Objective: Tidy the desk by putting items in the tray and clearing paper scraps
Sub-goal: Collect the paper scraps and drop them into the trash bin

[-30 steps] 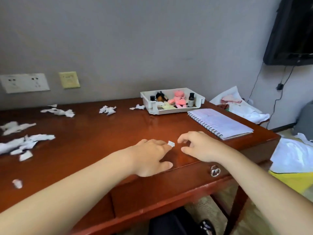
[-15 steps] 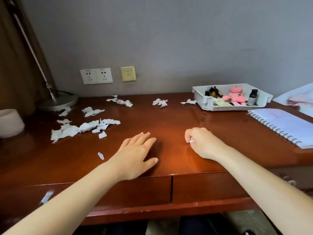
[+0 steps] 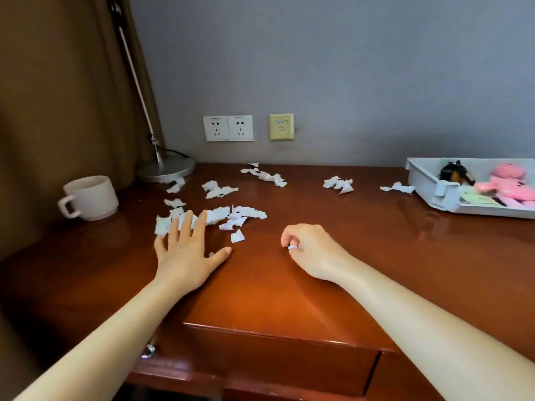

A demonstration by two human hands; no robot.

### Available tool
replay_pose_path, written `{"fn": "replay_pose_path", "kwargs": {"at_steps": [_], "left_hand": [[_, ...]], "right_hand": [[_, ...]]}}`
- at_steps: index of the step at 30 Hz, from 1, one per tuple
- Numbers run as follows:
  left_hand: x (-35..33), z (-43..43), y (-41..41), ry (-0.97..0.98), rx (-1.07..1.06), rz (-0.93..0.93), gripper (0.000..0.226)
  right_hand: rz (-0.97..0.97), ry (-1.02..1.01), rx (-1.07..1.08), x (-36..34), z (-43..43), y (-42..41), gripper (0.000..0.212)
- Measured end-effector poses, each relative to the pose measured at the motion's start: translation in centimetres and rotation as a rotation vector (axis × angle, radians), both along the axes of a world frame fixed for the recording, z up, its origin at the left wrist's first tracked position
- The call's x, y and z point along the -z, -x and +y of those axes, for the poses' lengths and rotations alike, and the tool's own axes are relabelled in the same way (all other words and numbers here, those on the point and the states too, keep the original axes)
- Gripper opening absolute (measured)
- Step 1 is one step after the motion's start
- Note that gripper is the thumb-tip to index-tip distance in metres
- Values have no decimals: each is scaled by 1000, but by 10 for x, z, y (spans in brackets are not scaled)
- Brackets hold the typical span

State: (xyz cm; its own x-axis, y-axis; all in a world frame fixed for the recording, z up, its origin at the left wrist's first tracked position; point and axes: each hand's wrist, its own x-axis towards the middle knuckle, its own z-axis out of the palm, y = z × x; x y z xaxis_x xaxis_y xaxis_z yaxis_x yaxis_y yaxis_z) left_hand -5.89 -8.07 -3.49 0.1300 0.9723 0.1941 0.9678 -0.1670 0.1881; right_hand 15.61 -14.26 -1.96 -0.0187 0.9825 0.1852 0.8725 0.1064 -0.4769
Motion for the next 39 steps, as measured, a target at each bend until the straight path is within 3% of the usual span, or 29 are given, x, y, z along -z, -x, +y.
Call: {"fn": "replay_pose_path", "kwargs": {"at_steps": [4, 8, 12, 15, 25, 39], "left_hand": [[-1, 31, 15, 29, -93, -57, 95], [-3, 60, 26, 69, -122, -76, 97], [-2, 84, 30, 114, -101, -88, 96], [-1, 98, 30, 125, -29, -108, 89], [1, 118, 19, 65, 327, -239, 47], [-1, 123, 11, 23, 317, -317, 35]], "right_hand": [[60, -235, -36, 11, 34, 28, 26], [-2, -282, -79, 13, 65, 48, 33], [-115, -88, -84, 15, 92, 56, 72], [-156, 12, -86, 16, 108, 58, 86], [-122, -87, -100, 19, 149, 60, 54], [-24, -97, -97, 15, 162, 51, 37]]}}
